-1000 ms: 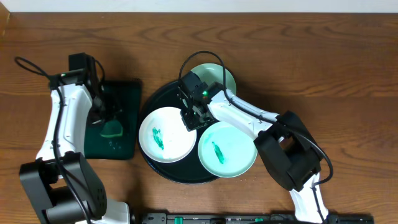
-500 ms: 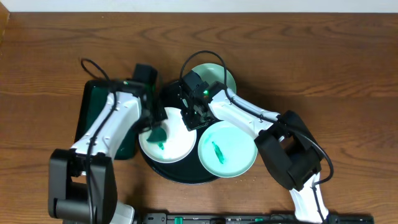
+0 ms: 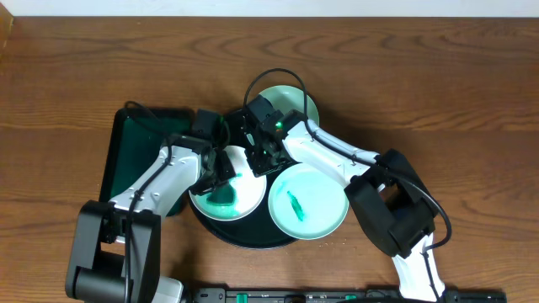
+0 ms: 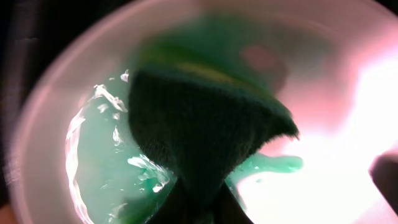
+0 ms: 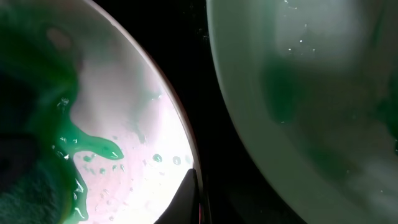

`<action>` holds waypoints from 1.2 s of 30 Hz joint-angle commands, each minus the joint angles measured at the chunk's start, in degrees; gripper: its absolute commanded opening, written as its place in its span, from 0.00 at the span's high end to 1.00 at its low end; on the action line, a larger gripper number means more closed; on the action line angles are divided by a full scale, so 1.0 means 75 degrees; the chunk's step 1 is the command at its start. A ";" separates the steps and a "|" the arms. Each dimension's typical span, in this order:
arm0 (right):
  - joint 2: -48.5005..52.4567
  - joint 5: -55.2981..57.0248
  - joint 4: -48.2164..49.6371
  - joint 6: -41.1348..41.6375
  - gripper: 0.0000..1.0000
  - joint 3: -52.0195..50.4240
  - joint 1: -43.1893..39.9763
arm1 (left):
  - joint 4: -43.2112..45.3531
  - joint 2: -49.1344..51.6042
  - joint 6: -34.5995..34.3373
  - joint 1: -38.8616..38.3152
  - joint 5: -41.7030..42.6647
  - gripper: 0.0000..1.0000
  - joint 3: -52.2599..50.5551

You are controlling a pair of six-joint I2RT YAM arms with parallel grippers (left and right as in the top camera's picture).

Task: Clean dirty plates on tray and stack at the side
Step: 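Scrub the tilted plate with the sponge held in left gripper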

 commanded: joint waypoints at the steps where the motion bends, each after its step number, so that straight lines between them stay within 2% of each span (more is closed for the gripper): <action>1: 0.0166 -0.0379 0.0052 0.0052 0.99 0.0125 0.0061 | 0.0705 0.0172 0.1224 -0.0262 0.2623 0.93 -0.0230; 4: 0.0166 -0.0510 -0.0122 0.0291 0.99 0.0125 -0.0064 | 0.0892 0.0172 0.1279 -0.0326 0.2465 0.93 -0.0230; 6: 0.0169 -0.0746 -0.0166 0.0309 0.99 0.0119 -0.0184 | 0.0606 0.0172 0.1160 -0.0326 0.1373 0.93 -0.0230; 8: 0.0172 -0.0775 -0.0157 0.0309 0.99 0.0096 -0.0230 | -0.0178 0.0172 0.0152 -0.0326 -0.0778 0.93 -0.0230; 9: 0.0178 -0.0775 -0.0152 0.0306 0.99 0.0093 -0.0230 | -0.0408 0.0172 -0.0166 -0.0326 -0.1247 0.93 -0.0230; 10: 0.0187 -0.0775 -0.0149 0.0306 0.99 0.0093 -0.0219 | -0.0592 0.0172 -0.0347 -0.0326 -0.1510 0.93 -0.0230; 12: 0.0198 -0.0769 -0.0149 0.0303 0.99 0.0093 -0.0195 | -0.0676 0.0172 -0.0420 -0.0326 -0.1116 0.93 -0.0230; 13: 0.0198 -0.0772 -0.0152 0.0303 0.99 0.0093 -0.0195 | -0.0551 0.0172 0.0283 -0.0326 -0.0527 0.93 -0.0221; 14: 0.0198 -0.0769 -0.0152 0.0303 0.99 0.0093 -0.0195 | -0.0688 0.0172 0.0761 -0.0323 -0.0874 0.93 -0.0195; 16: 0.0201 -0.0769 -0.0152 0.0303 0.99 0.0093 -0.0195 | -0.1032 0.0172 0.0452 -0.0289 -0.3308 0.93 -0.0195; 17: 0.0201 -0.0769 -0.0149 0.0303 0.99 0.0093 -0.0195 | -0.0962 0.0172 0.0329 -0.0289 -0.3934 0.93 -0.0195; 20: 0.0201 -0.0769 -0.0152 0.0303 0.99 0.0093 -0.0195 | -0.0833 0.0172 0.0329 -0.0294 -0.3995 0.93 -0.0195; 21: 0.0201 -0.0766 -0.0152 0.0300 0.99 0.0093 -0.0195 | -0.0833 0.0172 0.0487 -0.0306 -0.3628 0.93 -0.0195; 23: 0.0201 -0.0769 -0.0149 0.0303 0.99 0.0093 -0.0195 | -0.0772 0.0172 0.1037 -0.0309 -0.2369 0.93 -0.0195; 27: 0.0201 -0.0772 -0.0149 0.0300 0.99 0.0093 -0.0195 | -0.0163 0.0172 0.2410 -0.0312 0.1594 0.92 -0.0195; 29: 0.0201 -0.0772 -0.0149 0.0300 0.99 0.0093 -0.0195 | 0.0189 0.0172 0.2734 -0.0312 0.2777 0.93 -0.0195; 30: 0.0201 -0.0772 -0.0152 0.0300 0.99 0.0093 -0.0195 | 0.0367 0.0172 0.2731 -0.0312 0.2987 0.93 -0.0195; 32: 0.0201 -0.0775 -0.0178 0.0300 0.99 0.0093 -0.0195 | 0.0670 0.0172 0.2725 -0.0303 0.2474 0.93 -0.0195; 34: 0.0201 -0.0775 -0.0178 0.0300 0.99 0.0093 -0.0195 | 0.0883 0.0172 0.2719 -0.0303 0.1160 0.93 -0.0195; 35: 0.0201 -0.0775 -0.0178 0.0303 0.99 0.0093 -0.0195 | 0.0953 0.0172 0.2355 -0.0303 -0.0545 0.93 -0.0195; 36: 0.0201 -0.0775 -0.0172 0.0303 0.99 0.0093 -0.0195 | 0.0953 0.0172 0.1851 -0.0303 -0.1740 0.93 -0.0195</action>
